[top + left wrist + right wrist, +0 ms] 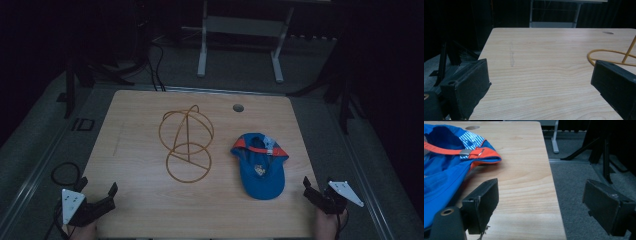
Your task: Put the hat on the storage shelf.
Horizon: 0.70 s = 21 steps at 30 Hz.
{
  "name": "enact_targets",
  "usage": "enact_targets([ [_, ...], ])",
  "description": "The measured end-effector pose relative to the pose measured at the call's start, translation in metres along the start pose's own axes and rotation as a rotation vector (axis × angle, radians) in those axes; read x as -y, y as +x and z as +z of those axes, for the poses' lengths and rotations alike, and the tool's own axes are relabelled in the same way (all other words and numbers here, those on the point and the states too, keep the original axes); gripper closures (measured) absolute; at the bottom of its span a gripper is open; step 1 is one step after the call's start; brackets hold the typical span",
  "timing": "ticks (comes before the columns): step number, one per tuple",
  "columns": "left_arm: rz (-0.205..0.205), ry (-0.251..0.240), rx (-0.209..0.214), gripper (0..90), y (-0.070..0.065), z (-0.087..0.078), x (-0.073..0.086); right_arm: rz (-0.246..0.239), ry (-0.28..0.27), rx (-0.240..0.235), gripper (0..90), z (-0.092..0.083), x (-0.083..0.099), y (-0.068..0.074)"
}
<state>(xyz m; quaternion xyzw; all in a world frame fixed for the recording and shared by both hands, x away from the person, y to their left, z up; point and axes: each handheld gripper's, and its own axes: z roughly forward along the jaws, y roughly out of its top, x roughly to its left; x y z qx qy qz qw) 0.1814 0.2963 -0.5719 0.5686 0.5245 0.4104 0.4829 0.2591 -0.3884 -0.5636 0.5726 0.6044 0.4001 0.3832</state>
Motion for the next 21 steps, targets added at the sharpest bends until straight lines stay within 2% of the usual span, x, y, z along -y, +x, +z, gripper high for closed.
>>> enact_targets([
  [5, 0.008, -0.007, 0.002, 2.2, -0.001, 0.001, 0.000, -0.010, 0.009, -0.008, 13.6, 0.000, 0.000, 0.001],
  [8, 0.014, -0.002, 0.006, 2.2, -0.003, 0.001, 0.000, -0.012, 0.013, -0.041, 13.6, 0.001, 0.000, 0.000],
  [11, 0.014, -0.002, 0.004, 2.1, -0.003, 0.000, 0.000, -0.013, 0.011, -0.046, 13.5, 0.001, 0.000, 0.000],
  [12, 0.012, -0.005, 0.005, 2.1, -0.003, 0.000, 0.000, 0.003, 0.025, -0.075, 13.4, 0.000, -0.004, -0.002],
  [14, 0.007, -0.015, -0.007, 2.2, -0.003, -0.001, -0.001, 0.014, 0.022, -0.092, 13.4, -0.001, -0.009, -0.003],
  [16, -0.004, -0.012, -0.046, 2.2, -0.004, 0.000, -0.003, 0.022, 0.044, -0.120, 13.4, -0.001, -0.016, -0.003],
  [19, -0.004, -0.024, -0.037, 2.1, -0.005, -0.002, -0.004, 0.032, 0.073, -0.145, 13.2, 0.002, -0.025, -0.003],
  [21, 0.006, -0.027, -0.013, 2.2, -0.006, -0.003, -0.004, 0.030, 0.099, -0.171, 13.1, 0.006, -0.032, -0.001],
])
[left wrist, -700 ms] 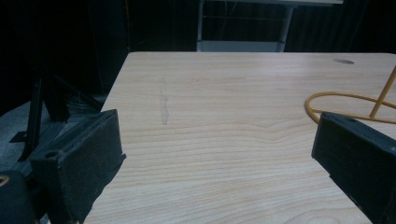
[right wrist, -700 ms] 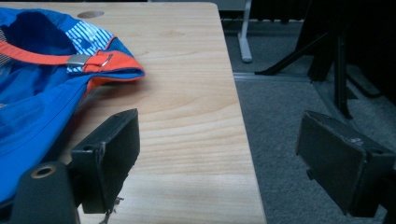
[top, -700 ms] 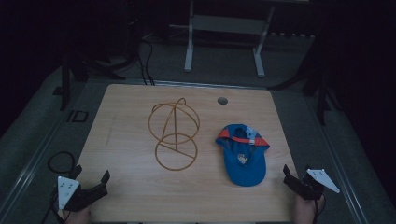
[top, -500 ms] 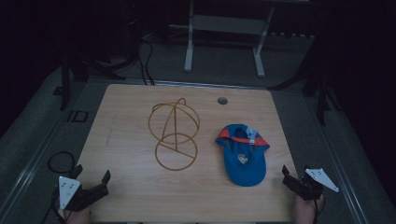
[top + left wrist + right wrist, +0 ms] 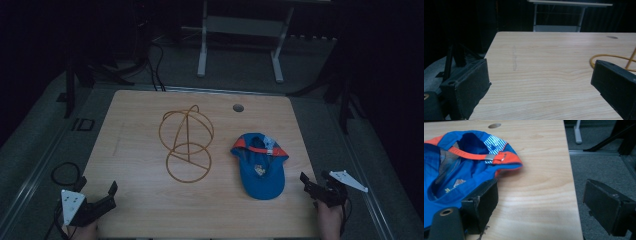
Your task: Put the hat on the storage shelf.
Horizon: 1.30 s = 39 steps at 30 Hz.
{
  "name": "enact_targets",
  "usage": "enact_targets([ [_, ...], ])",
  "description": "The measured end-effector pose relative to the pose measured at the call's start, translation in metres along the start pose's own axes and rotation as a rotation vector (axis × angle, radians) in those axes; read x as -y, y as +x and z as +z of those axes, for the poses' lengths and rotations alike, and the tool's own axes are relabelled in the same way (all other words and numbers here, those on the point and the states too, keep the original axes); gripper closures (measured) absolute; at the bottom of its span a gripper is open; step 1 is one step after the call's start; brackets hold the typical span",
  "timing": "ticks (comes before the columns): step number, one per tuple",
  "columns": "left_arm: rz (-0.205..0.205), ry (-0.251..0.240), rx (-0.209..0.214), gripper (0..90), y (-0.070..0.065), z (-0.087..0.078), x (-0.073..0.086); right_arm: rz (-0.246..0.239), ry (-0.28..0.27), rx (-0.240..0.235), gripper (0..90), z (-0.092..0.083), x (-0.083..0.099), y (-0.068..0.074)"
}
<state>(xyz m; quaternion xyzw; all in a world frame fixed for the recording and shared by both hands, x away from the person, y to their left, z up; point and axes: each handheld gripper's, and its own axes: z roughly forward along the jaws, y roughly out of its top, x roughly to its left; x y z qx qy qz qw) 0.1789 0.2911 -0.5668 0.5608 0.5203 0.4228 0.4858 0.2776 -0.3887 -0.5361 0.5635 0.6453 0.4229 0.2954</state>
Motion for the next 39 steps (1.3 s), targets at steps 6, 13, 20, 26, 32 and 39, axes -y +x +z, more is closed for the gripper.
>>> enact_targets([
  [6, 0.058, 0.010, -0.011, 2.2, -0.005, 0.001, 0.000, -0.018, 0.010, -0.052, 13.0, 0.006, -0.027, 0.006],
  [13, -0.009, 0.026, 0.019, 2.4, -0.006, 0.000, -0.003, -0.068, 0.022, -0.126, 13.0, 0.012, -0.052, 0.019],
  [20, -0.032, 0.073, 0.030, 3.5, -0.007, -0.001, -0.006, -0.115, 0.016, -0.200, 12.5, 0.020, -0.083, 0.036],
  [26, -0.024, 0.111, 0.058, 3.6, -0.008, 0.001, -0.005, -0.168, 0.040, -0.294, 14.3, 0.041, -0.097, 0.054],
  [32, -0.021, 0.123, 0.082, 4.0, -0.006, 0.002, -0.005, -0.250, 0.109, -0.284, 23.3, 0.072, -0.103, 0.066],
  [39, -0.028, 0.122, 0.083, 4.0, -0.004, 0.002, -0.004, -0.273, 0.164, -0.249, 33.6, 0.110, -0.104, 0.070],
])
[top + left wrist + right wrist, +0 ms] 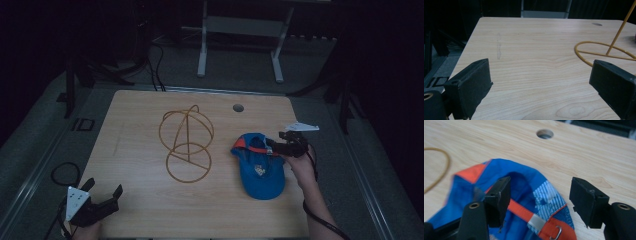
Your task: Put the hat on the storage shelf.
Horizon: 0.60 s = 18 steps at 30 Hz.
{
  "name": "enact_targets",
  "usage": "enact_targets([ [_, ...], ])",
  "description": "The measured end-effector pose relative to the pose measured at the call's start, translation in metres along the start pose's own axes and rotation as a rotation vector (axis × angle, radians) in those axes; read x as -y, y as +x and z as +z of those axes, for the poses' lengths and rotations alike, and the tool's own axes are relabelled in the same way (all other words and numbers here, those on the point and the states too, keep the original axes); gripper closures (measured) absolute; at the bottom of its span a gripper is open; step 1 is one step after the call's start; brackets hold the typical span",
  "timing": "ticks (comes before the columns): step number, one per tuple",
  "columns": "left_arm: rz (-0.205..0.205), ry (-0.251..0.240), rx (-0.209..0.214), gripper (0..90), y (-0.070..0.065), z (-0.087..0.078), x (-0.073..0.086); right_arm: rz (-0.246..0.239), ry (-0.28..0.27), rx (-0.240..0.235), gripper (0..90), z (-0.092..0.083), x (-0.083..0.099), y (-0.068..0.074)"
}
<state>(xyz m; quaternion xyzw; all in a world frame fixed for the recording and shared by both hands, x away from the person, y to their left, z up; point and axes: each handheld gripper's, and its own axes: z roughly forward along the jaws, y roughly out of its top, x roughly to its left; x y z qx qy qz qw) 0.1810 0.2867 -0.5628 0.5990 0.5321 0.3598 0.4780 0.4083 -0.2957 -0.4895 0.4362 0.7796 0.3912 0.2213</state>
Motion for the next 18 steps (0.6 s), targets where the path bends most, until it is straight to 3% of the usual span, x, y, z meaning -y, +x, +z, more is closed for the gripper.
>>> enact_targets([
  [2, -0.001, 0.000, -0.002, 4.0, 0.000, 0.000, 0.000, 0.005, 0.011, -0.006, 34.5, 0.009, -0.001, -0.002],
  [12, -0.002, 0.000, -0.007, 4.7, 0.001, 0.001, 0.000, 0.019, 0.126, 0.049, 36.6, 0.048, 0.009, -0.014],
  [18, -0.007, -0.005, -0.012, 4.7, 0.002, -0.001, 0.000, 0.033, 0.157, 0.041, 37.9, 0.059, 0.020, -0.014],
])
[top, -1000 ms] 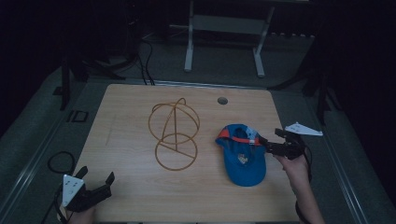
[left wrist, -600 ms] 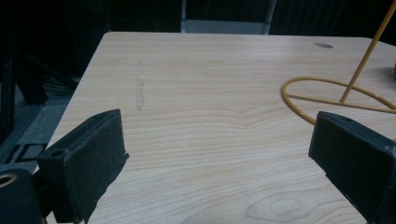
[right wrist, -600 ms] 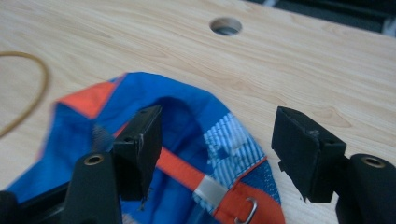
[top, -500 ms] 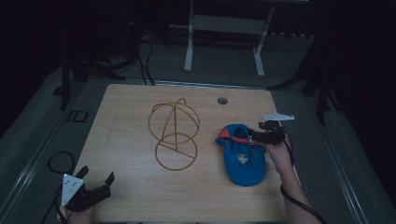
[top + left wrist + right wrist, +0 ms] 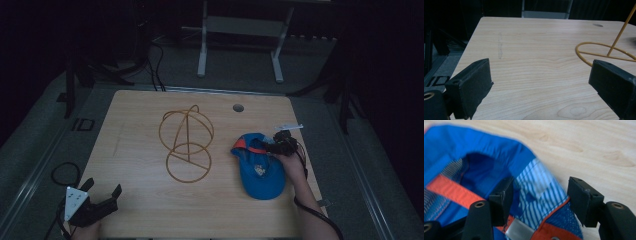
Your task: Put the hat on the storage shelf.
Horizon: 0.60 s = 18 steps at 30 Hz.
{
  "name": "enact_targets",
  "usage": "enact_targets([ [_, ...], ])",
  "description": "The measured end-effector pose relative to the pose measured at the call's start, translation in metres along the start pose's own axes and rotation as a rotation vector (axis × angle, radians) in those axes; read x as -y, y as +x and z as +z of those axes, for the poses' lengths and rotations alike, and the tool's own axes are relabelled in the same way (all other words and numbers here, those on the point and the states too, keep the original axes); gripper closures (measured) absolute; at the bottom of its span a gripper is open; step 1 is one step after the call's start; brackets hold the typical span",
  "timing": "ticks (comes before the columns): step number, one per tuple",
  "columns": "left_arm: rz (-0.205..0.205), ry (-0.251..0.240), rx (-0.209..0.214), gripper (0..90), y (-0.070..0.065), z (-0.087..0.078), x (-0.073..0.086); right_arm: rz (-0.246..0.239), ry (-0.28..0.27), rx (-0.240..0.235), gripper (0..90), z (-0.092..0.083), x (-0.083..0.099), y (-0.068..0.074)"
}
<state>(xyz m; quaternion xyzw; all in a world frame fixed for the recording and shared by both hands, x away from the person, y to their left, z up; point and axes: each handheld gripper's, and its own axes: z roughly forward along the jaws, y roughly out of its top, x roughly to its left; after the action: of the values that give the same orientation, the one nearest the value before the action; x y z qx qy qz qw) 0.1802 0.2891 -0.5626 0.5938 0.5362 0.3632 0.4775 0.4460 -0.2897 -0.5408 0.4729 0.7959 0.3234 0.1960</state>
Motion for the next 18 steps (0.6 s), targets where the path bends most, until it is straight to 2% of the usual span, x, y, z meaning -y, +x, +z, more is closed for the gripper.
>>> enact_targets([
  [3, -0.001, 0.001, 0.000, 4.7, 0.000, 0.000, 0.000, -0.009, 0.019, 0.009, 37.9, 0.004, 0.005, 0.003],
  [7, -0.003, 0.001, 0.003, 4.7, 0.000, 0.000, 0.000, -0.030, 0.031, 0.030, 41.7, 0.008, 0.010, 0.005],
  [11, -0.008, 0.001, 0.001, 4.7, 0.001, 0.000, 0.000, -0.048, 0.037, 0.032, 47.2, 0.008, 0.009, 0.008],
  [12, -0.005, 0.003, -0.002, 4.7, 0.001, 0.000, 0.000, -0.064, 0.042, 0.012, 57.9, 0.007, 0.008, 0.009],
  [13, -0.005, 0.005, -0.001, 4.7, 0.001, 0.000, 0.000, -0.065, 0.045, -0.003, 60.7, 0.007, 0.008, 0.009],
  [14, -0.004, 0.005, -0.001, 4.7, 0.001, 0.000, 0.000, -0.063, 0.044, -0.026, 72.0, 0.007, 0.008, 0.010],
  [16, -0.001, 0.006, -0.002, 4.7, 0.001, -0.001, 0.000, -0.064, 0.042, -0.032, 74.7, 0.007, 0.008, 0.012],
  [17, -0.005, 0.005, -0.005, 4.7, 0.001, -0.001, 0.000, -0.078, 0.042, -0.032, 80.2, 0.006, 0.009, 0.015],
  [18, -0.005, 0.005, -0.005, 4.7, 0.001, -0.001, 0.000, -0.078, 0.042, -0.032, 80.2, 0.006, 0.009, 0.015],
])
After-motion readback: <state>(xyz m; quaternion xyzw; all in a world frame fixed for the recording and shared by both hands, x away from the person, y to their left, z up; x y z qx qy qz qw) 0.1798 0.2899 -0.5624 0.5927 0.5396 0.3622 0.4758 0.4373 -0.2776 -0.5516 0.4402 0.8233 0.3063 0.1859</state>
